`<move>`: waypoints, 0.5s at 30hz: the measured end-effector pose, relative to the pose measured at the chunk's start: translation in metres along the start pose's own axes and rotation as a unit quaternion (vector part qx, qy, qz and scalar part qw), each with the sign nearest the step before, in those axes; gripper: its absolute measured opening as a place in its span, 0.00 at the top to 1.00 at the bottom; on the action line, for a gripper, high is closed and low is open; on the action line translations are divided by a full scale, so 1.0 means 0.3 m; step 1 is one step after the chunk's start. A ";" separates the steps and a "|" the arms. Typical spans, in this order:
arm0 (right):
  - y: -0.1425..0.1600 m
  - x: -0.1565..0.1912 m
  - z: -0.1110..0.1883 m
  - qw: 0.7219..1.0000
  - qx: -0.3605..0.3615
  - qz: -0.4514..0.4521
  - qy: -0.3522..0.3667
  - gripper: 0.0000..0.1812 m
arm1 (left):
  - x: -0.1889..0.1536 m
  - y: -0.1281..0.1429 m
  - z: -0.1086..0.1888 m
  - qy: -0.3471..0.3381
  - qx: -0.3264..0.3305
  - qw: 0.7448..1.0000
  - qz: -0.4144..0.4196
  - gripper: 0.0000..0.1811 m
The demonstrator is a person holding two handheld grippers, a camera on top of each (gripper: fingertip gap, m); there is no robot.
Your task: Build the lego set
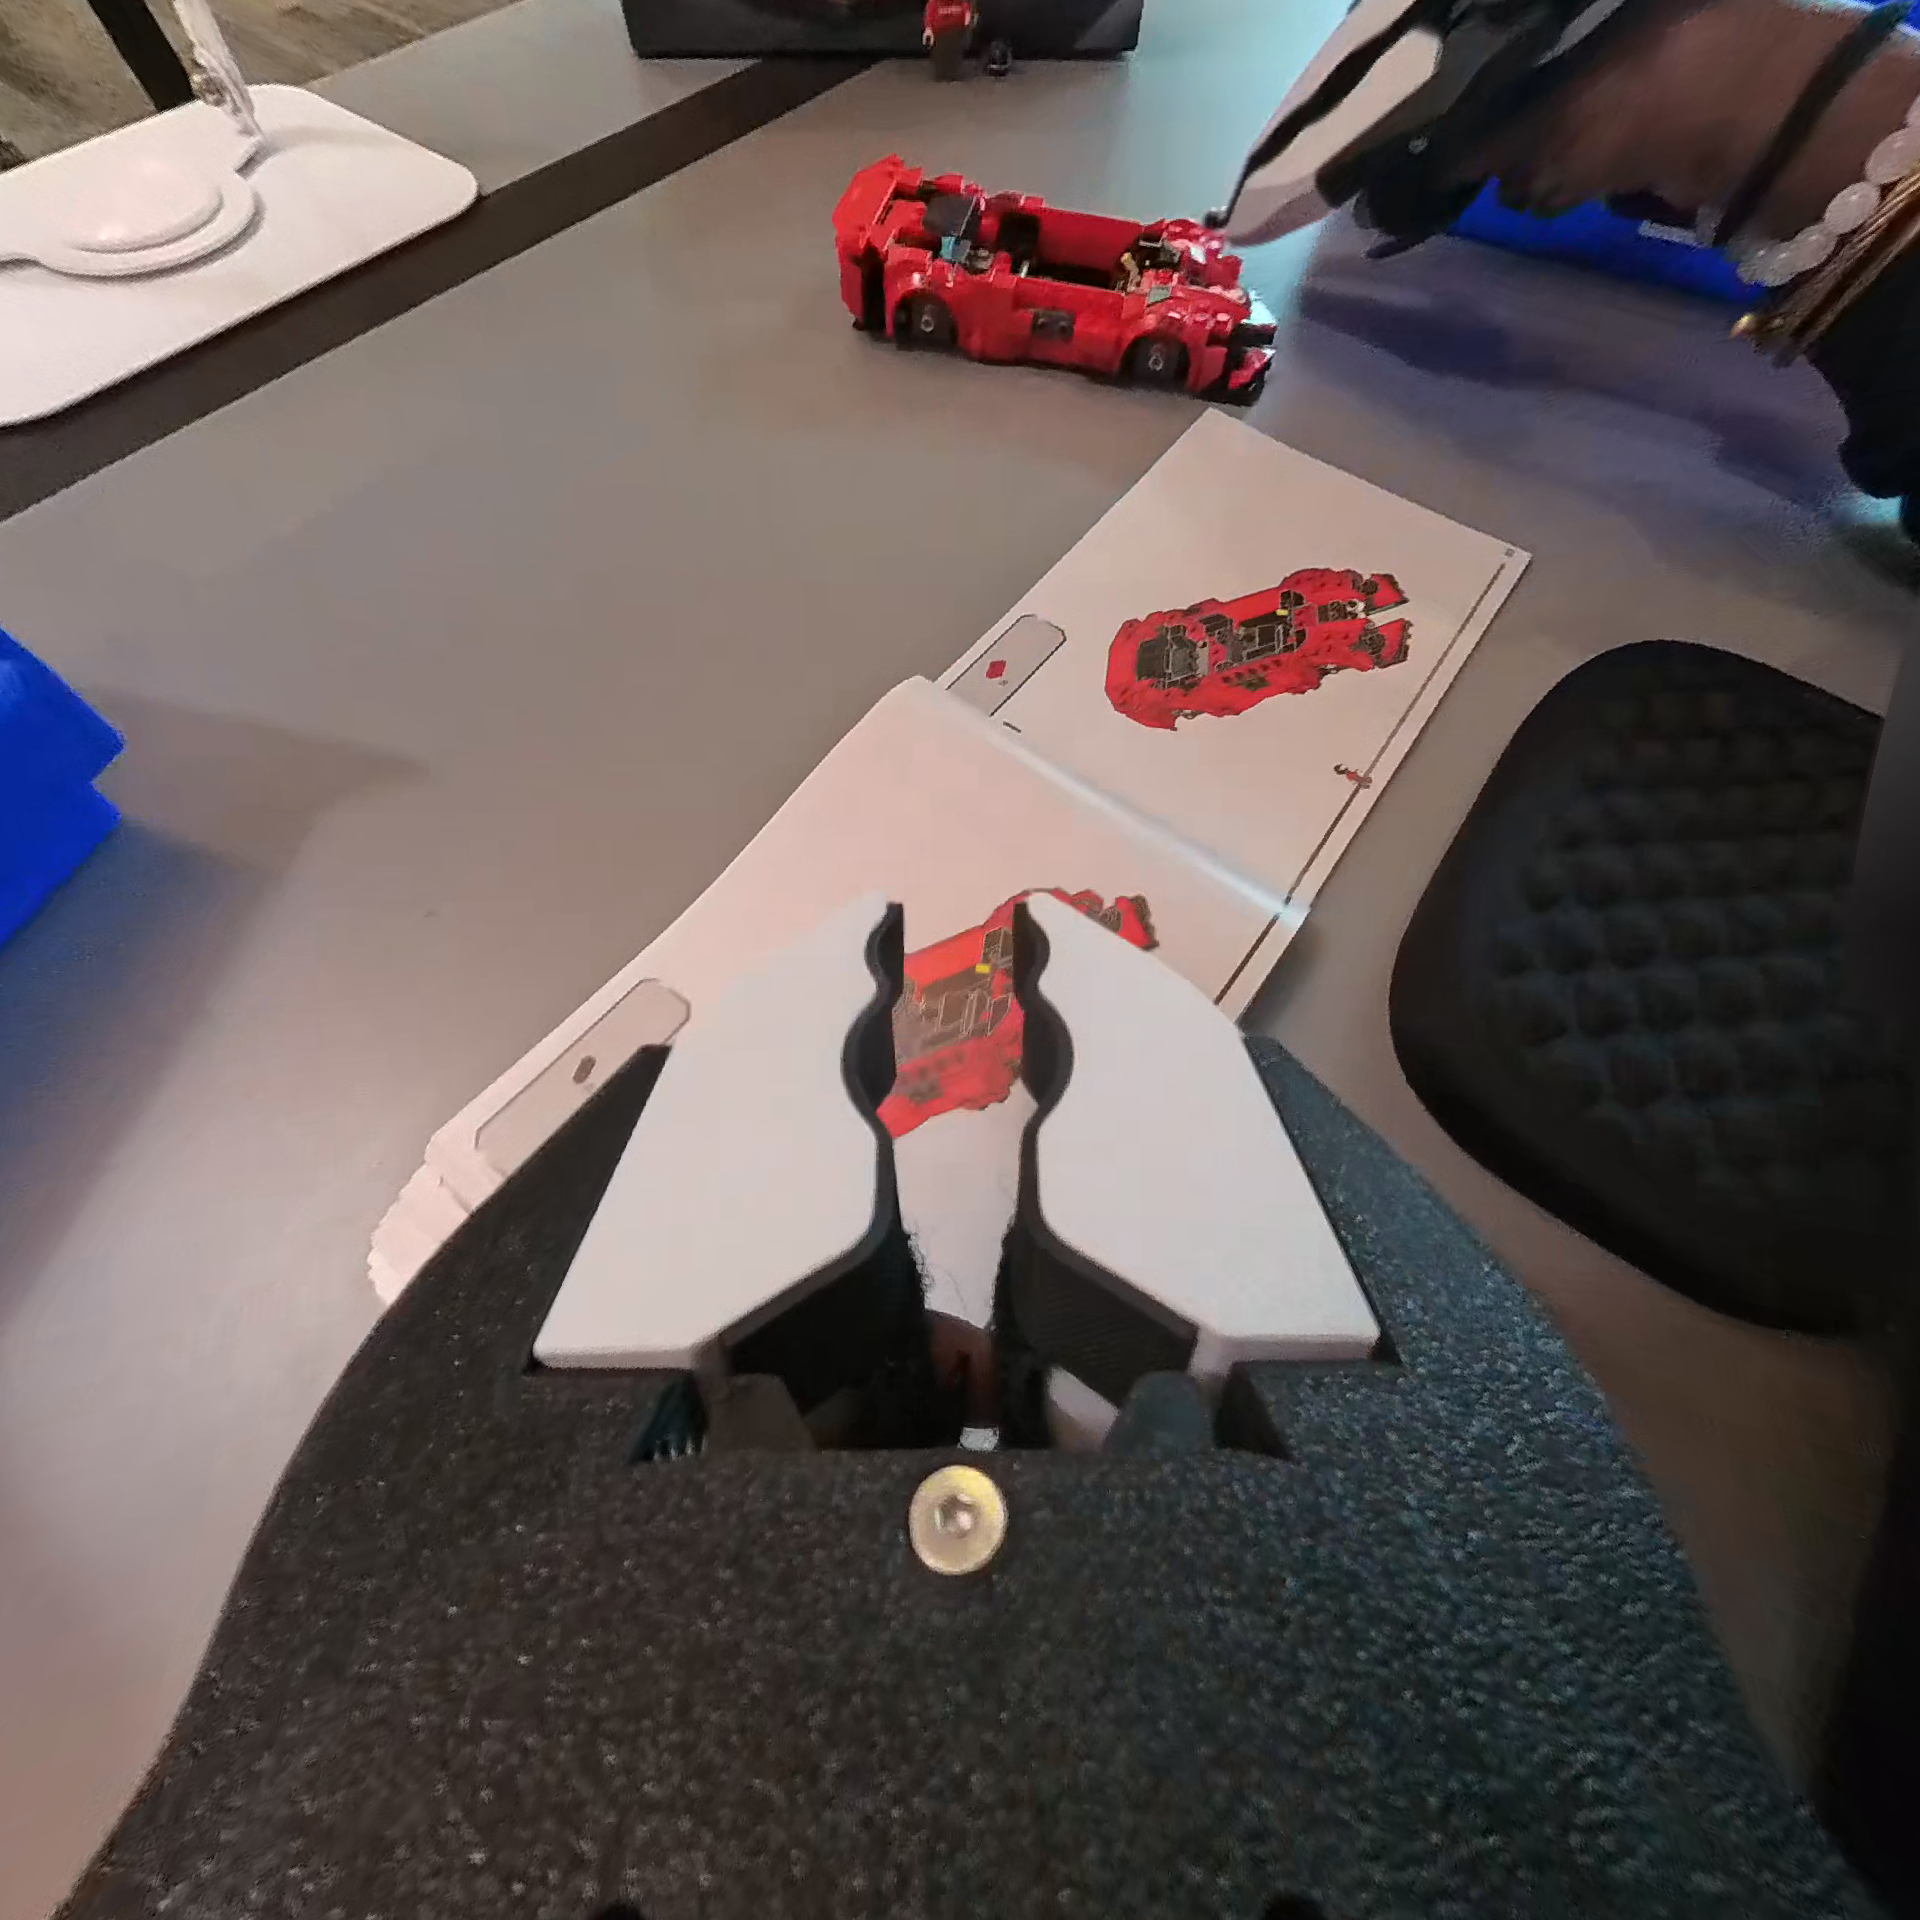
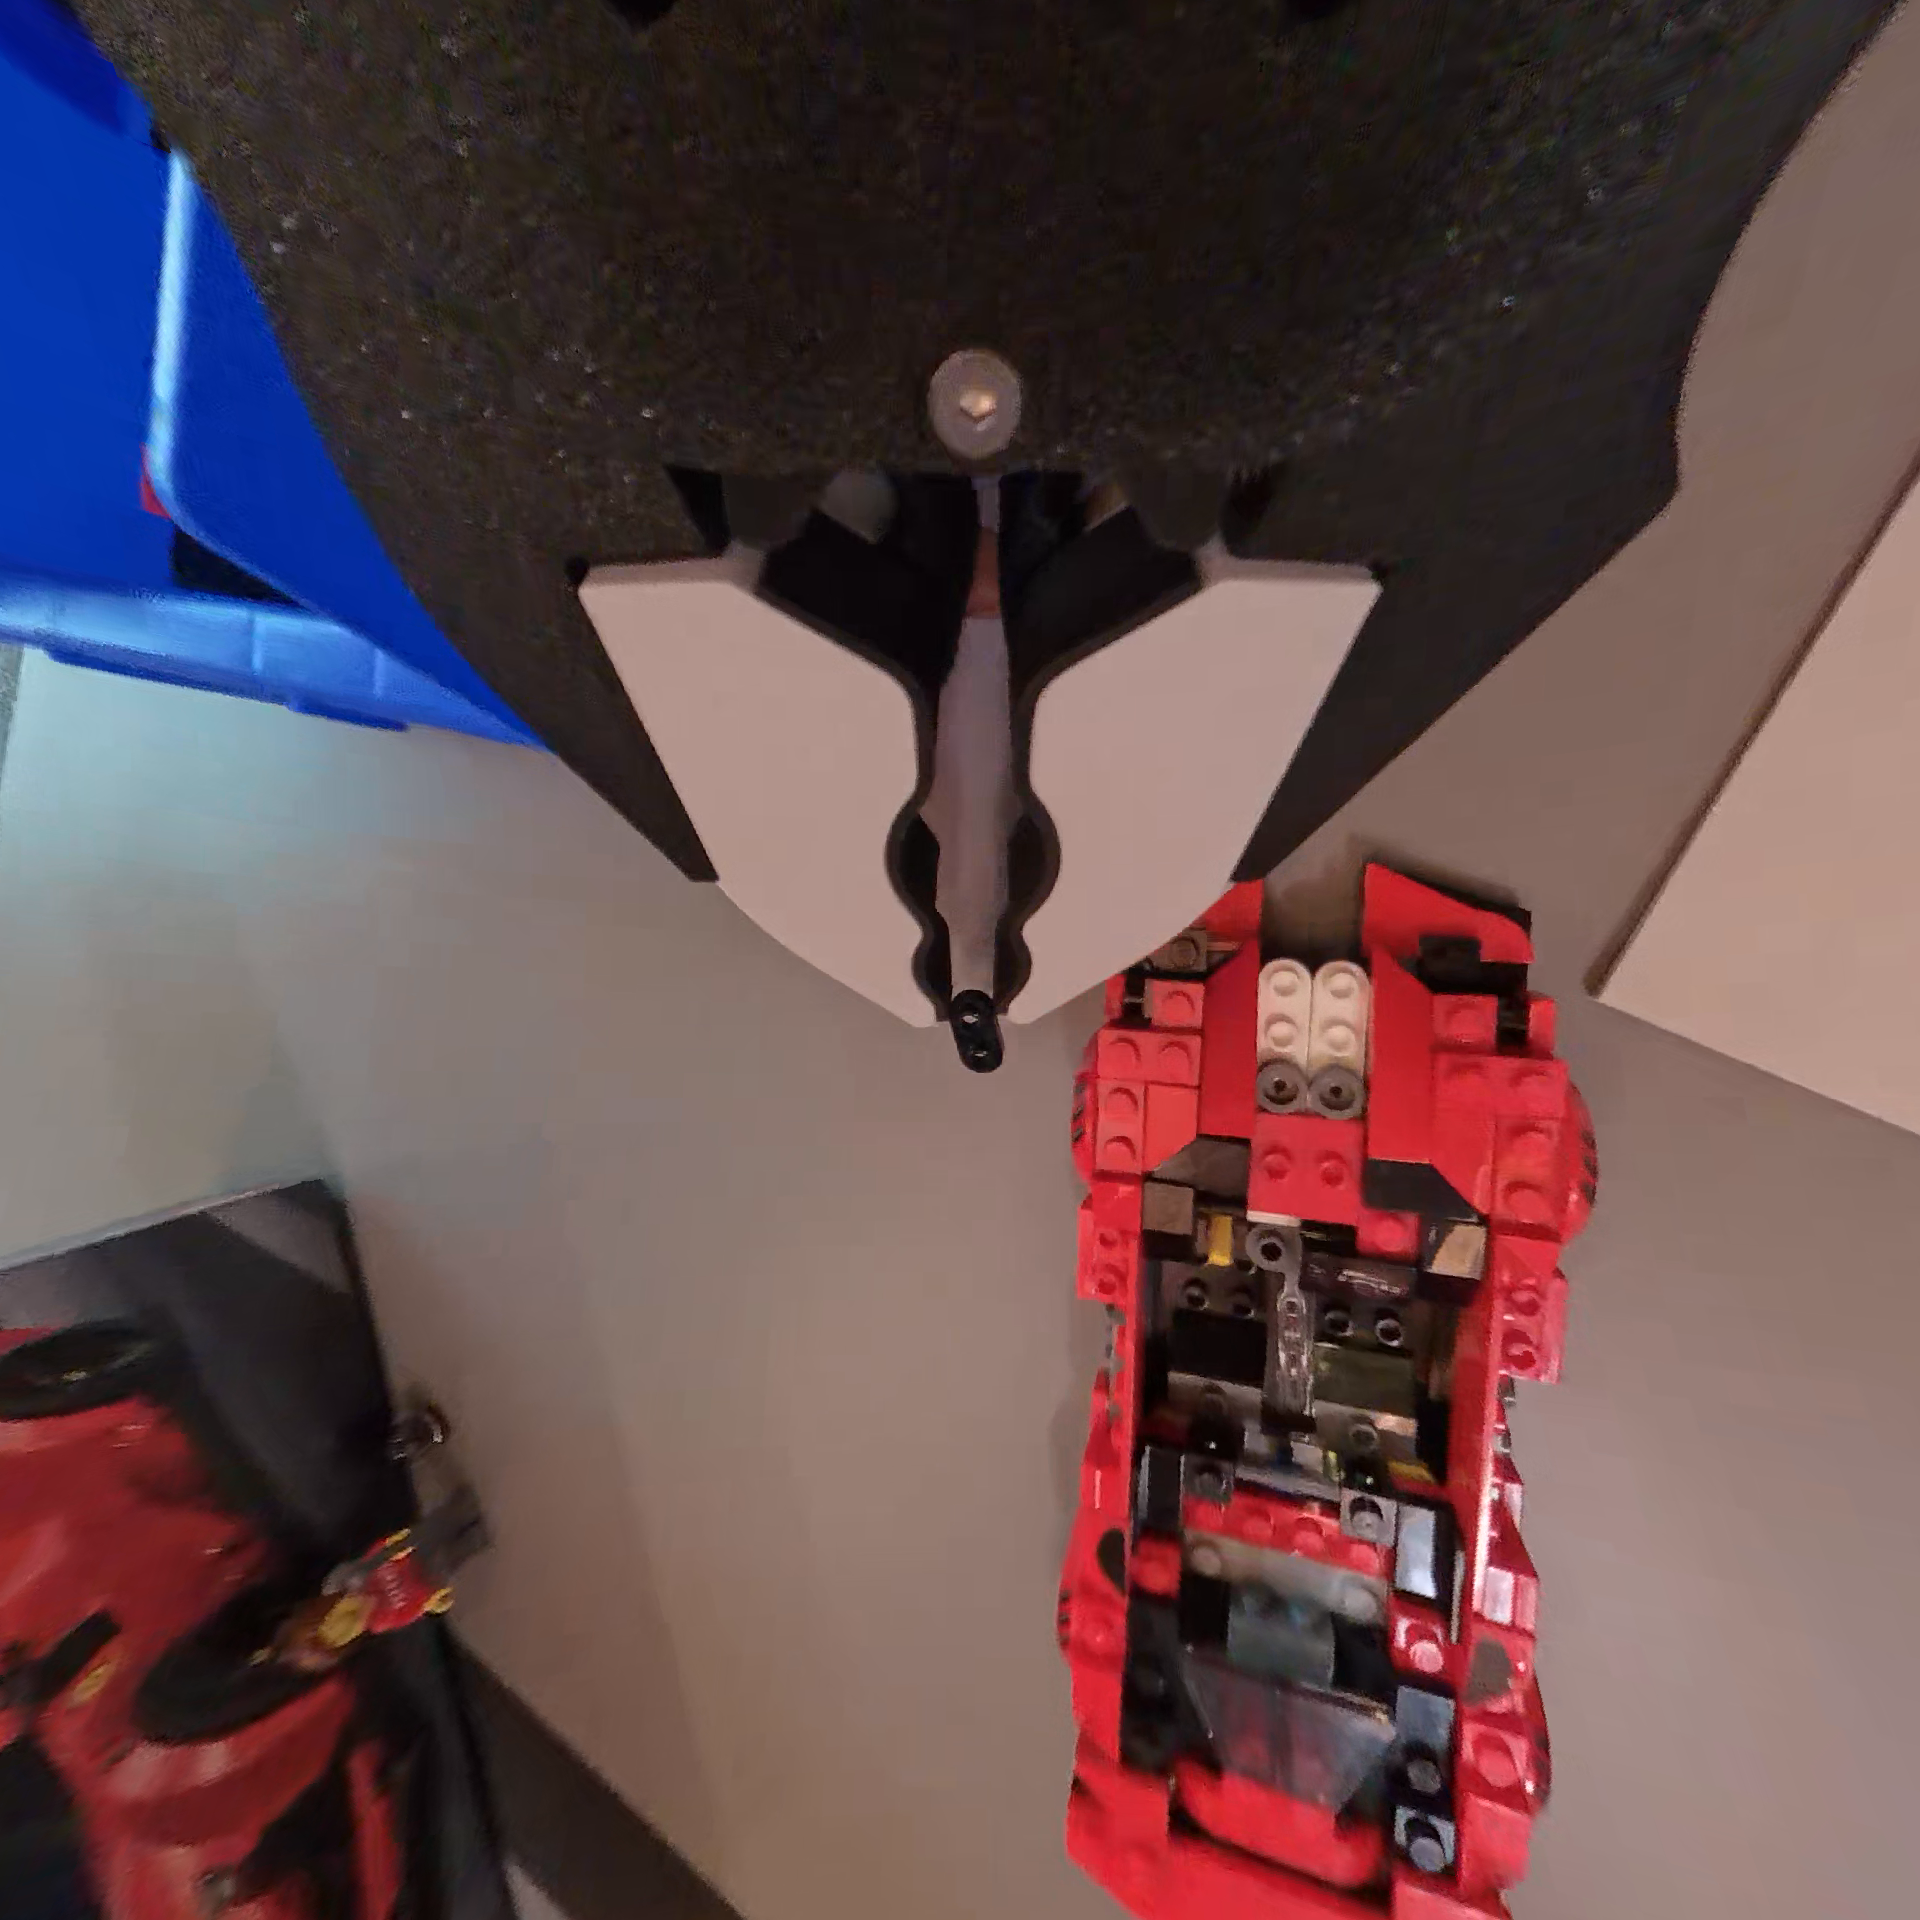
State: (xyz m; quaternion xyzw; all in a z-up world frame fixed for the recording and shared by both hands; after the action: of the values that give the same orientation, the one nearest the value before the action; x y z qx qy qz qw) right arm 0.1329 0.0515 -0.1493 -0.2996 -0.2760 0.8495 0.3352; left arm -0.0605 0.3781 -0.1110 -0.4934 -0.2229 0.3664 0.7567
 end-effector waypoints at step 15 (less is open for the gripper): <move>-0.012 0.081 0.011 0.999 0.011 0.005 -0.041 0.96 | 0.075 0.082 0.084 -0.048 0.007 0.999 0.024 0.90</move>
State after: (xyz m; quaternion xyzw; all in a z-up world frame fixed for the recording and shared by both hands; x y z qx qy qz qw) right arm 0.1175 0.0707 -0.1525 -0.2617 -0.2785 0.8659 0.3228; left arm -0.0722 0.4163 -0.1233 -0.4747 -0.2446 0.4092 0.7399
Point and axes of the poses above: each gripper's, where its closed fingertips meet, z back along the fingers, y out of its underside, x = y × z across the jaws, the point moved 4 cm from there along z, back along the fingers, and after that the axes turned 8 degrees about -x, right-handed, at the moved point
